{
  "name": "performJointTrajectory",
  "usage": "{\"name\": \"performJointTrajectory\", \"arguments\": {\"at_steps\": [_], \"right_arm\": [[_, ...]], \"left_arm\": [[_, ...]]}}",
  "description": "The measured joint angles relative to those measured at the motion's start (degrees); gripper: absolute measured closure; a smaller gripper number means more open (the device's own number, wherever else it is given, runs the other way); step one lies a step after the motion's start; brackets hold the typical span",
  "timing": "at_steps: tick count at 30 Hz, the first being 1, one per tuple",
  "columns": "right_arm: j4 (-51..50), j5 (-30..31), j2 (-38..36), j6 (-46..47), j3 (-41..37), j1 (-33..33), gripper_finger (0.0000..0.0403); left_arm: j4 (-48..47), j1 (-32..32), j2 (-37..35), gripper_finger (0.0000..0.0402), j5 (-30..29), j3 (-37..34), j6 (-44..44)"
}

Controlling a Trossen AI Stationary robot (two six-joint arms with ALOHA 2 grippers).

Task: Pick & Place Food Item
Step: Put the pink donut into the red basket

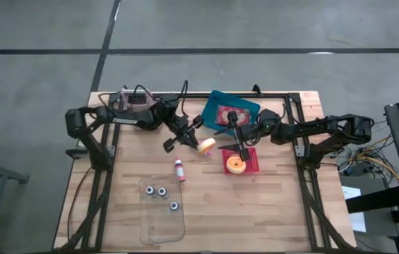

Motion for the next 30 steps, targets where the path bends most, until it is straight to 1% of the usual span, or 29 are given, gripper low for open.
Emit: {"name": "performJointTrajectory", "arguments": {"at_steps": [4,18,25,30], "right_arm": [[-0.5,0.2,0.0,0.0,0.0,0.0,0.0154],[-1.2,0.2,0.0,0.2,0.0,0.0,0.0154],[-1.1,0.2,0.0,0.3,0.0,0.0,0.0154],[-1.1,0.2,0.0,0.4,0.0,0.0,0.0154]], "left_arm": [[0.0,-0.2,1.3,0.0401,0.0,1.3,-0.2],[0.0,-0.3,1.1,0.0401,0.0,3.2,0.0],[0.0,-1.0,1.1,0.0401,0.0,3.2,1.3],[0.0,-1.4,1.1,0.0401,-1.1,3.2,1.6]]}}
